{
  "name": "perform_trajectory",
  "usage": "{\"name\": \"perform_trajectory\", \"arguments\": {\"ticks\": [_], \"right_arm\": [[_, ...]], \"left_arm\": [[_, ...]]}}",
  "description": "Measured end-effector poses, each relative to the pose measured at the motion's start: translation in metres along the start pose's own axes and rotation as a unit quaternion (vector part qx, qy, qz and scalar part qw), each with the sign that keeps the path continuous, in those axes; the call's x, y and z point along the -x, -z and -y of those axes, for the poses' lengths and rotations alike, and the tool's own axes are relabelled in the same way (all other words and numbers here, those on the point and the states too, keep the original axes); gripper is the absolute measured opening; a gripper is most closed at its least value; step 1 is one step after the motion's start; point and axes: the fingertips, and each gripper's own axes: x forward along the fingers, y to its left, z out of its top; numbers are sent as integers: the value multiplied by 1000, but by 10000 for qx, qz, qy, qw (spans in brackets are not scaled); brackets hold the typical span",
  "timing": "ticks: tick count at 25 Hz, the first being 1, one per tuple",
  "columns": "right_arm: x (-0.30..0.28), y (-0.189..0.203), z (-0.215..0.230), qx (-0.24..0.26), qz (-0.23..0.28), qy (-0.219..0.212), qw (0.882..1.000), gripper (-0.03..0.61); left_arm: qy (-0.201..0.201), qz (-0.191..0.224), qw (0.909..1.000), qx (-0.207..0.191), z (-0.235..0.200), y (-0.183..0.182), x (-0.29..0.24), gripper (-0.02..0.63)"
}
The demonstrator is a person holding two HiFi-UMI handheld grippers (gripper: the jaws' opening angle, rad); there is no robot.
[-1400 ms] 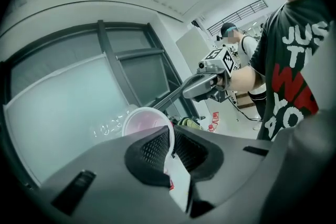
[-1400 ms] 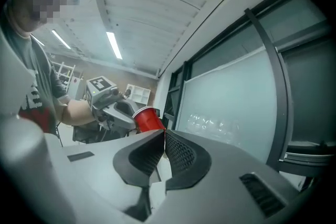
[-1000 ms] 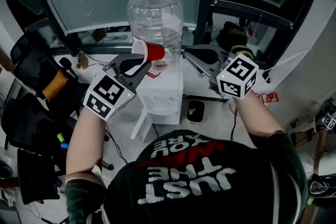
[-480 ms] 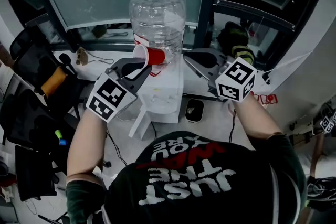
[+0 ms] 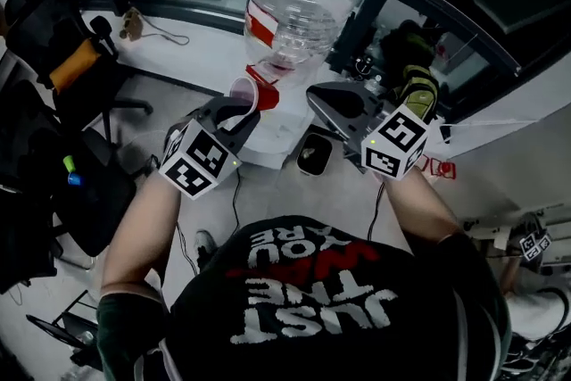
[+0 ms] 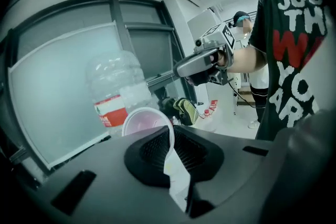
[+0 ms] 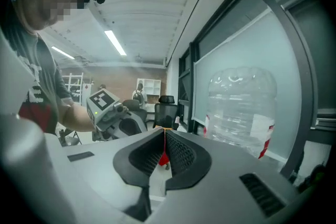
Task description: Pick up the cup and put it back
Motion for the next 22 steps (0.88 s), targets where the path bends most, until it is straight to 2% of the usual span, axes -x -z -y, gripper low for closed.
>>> {"name": "perform_trajectory", "arguments": {"ticks": [4, 11, 15, 19, 22], "right_arm": [[-38, 45, -10, -91, -106, -296, 9995, 34], [-95, 158, -50, -168, -391, -779, 9961, 34], [-113, 248, -66, -349, -772, -1002, 9914, 34], [-127, 349, -68, -586, -1130, -1007, 9867, 34], [-135, 428, -69, -702, -1367, -1044, 9826, 34]], "left_arm": [[40, -261, 9990, 350, 10, 64, -27, 29], [167, -916, 9943, 526, 63, 197, -84, 29], [198, -1338, 9874, 821, 106, 291, -129, 29], [288, -1696, 9791, 1082, 151, 386, -185, 29], [450, -1910, 9743, 1108, 186, 447, -228, 29]]}}
